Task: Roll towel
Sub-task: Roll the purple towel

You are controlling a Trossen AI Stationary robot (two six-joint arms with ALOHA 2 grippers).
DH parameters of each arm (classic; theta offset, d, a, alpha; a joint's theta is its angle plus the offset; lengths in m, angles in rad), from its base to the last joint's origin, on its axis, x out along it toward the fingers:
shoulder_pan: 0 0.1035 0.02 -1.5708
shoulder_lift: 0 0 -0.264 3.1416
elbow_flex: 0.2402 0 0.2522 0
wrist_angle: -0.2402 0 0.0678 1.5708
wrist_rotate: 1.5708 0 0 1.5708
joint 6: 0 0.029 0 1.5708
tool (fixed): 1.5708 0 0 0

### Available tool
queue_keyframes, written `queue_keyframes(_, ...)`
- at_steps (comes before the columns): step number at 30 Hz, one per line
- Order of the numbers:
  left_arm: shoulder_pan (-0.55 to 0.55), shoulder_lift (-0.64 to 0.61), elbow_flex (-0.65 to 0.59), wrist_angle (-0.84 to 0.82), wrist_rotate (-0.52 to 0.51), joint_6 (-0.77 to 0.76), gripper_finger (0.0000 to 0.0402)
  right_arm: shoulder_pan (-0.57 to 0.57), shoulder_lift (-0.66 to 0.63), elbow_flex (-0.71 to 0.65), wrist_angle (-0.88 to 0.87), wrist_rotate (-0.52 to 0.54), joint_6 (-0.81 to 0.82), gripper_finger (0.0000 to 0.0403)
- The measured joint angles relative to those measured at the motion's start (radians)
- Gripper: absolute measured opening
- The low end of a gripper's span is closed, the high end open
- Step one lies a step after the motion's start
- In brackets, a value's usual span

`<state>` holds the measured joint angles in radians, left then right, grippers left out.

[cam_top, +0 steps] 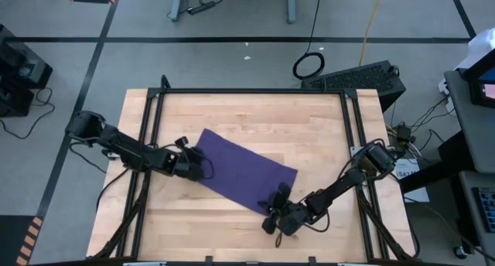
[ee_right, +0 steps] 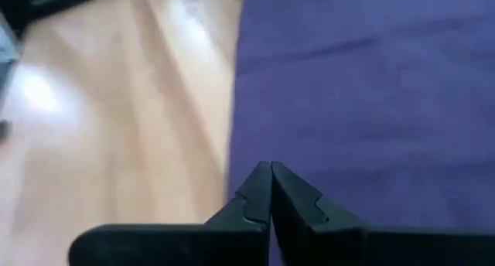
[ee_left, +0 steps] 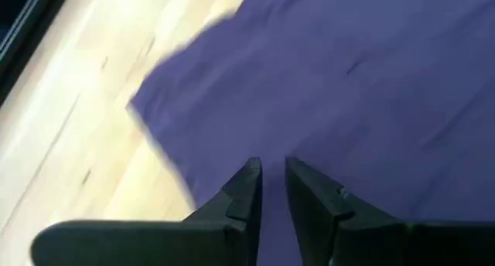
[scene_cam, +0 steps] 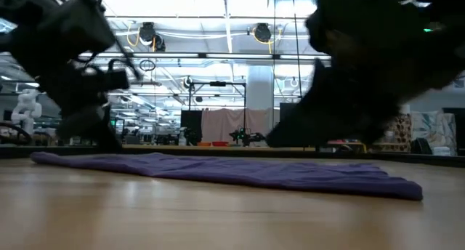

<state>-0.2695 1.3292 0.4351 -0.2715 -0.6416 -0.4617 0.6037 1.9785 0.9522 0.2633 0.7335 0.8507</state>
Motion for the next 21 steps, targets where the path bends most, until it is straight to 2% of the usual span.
queue_keyframes(2, -0.001, -0.025, 0.029, 0.000, 0.031, 0.024, 0.0067, -0.017, -0.013, 0.021, -0.050, -0.002, -0.060, 0.0000)
queue_keyframes(6, -0.017, -0.077, 0.081, 0.004, 0.143, 0.023, 0.0067, -0.051, -0.083, 0.065, -0.155, -0.090, -0.180, 0.0000)
queue_keyframes(11, -0.073, -0.119, 0.094, 0.007, 0.286, -0.105, 0.0067, -0.082, -0.163, 0.084, -0.298, -0.139, -0.300, 0.0000)
queue_keyframes(17, -0.177, -0.098, 0.066, -0.001, 0.337, -0.342, 0.0067, -0.110, -0.206, 0.084, -0.485, -0.155, -0.303, 0.0000)
queue_keyframes(21, -0.244, -0.065, 0.054, -0.006, 0.337, -0.427, 0.0067, -0.128, -0.207, 0.084, -0.605, -0.193, -0.244, 0.0000)
